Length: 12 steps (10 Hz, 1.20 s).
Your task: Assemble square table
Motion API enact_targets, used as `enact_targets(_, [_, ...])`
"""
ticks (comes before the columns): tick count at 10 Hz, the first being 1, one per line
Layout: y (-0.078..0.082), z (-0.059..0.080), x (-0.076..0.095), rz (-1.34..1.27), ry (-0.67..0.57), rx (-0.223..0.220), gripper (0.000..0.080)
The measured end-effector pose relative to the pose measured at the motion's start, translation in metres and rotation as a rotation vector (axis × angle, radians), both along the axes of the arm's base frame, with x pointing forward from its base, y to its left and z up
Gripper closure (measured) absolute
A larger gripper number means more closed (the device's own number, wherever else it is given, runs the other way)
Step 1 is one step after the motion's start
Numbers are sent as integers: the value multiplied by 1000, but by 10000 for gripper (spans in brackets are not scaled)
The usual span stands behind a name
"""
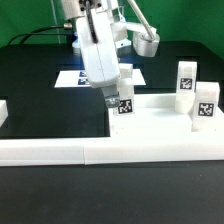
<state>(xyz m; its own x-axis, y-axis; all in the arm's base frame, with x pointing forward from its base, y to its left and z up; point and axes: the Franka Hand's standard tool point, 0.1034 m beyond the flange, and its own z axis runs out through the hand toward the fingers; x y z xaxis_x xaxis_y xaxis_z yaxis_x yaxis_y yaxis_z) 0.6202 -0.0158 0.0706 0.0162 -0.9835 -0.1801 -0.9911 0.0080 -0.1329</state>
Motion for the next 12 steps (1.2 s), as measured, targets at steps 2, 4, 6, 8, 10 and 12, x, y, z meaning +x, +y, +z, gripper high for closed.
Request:
enact_targets(2, [5,0,-1,238,-19,-65,205])
enact_targets(4, [18,3,-2,582,-67,-109,167])
enact_targets(6, [14,1,-2,692,-83,-125,153])
enact_targets(8, [14,2,0,978,-135,-169,150])
enact_targets(10, [23,3,2,1290,-181,-215,150])
enact_targets(12, [22,3,3,1338,-193,-231,150])
